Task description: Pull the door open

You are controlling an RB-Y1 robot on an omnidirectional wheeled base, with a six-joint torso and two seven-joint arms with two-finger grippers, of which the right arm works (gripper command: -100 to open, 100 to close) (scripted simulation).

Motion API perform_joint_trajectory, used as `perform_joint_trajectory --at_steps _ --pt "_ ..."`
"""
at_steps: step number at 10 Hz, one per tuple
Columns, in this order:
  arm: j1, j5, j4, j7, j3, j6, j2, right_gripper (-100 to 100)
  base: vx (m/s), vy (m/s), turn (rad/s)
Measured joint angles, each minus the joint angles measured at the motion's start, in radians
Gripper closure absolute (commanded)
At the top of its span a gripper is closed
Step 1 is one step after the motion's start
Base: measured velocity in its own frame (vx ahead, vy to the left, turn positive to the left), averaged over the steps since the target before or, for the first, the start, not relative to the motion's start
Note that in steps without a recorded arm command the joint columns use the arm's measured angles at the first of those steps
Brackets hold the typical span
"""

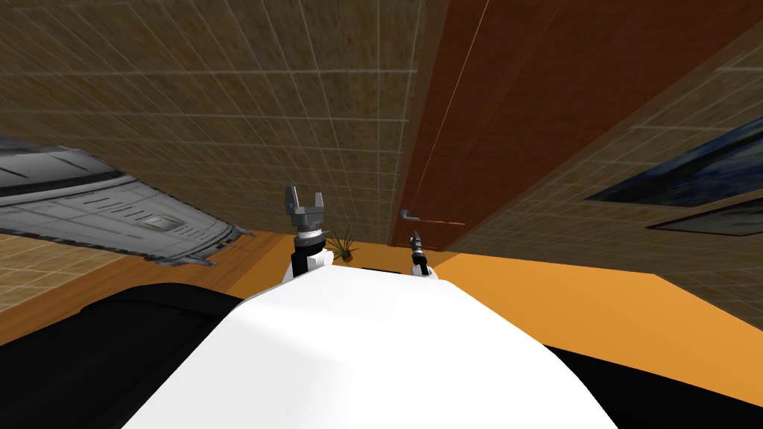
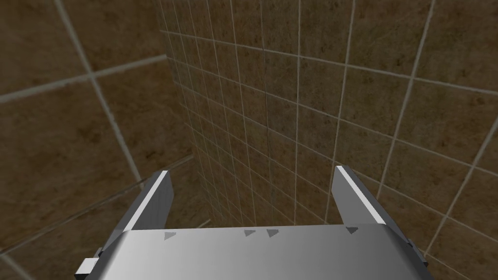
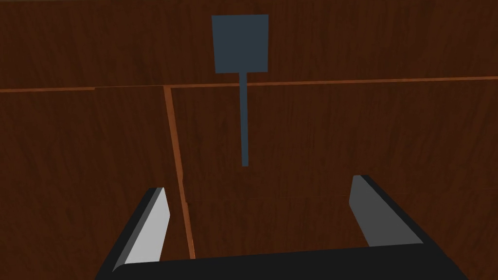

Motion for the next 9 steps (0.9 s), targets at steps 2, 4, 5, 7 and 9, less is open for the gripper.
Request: perform_joint_trajectory --at_steps 2,4,5,7,9 --pt "0.001 -0.002 -0.004 -0.002 -0.003 0.0 -0.02 -100 -0.182 0.033 0.193" --pt "-0.005 -0.008 0.005 -0.001 -0.012 -0.001 -0.041 -100 -0.071 0.049 0.172" --pt "-0.012 -0.016 0.023 -0.002 -0.021 -0.009 -0.049 -100 0.141 -0.024 0.018" --pt "-0.012 -0.021 0.022 -0.005 -0.027 -0.009 -0.05 -100 0.158 -0.02 -0.044" --pt "-0.013 -0.023 0.025 -0.007 -0.03 -0.008 -0.045 -100 0.201 -0.043 -0.047"
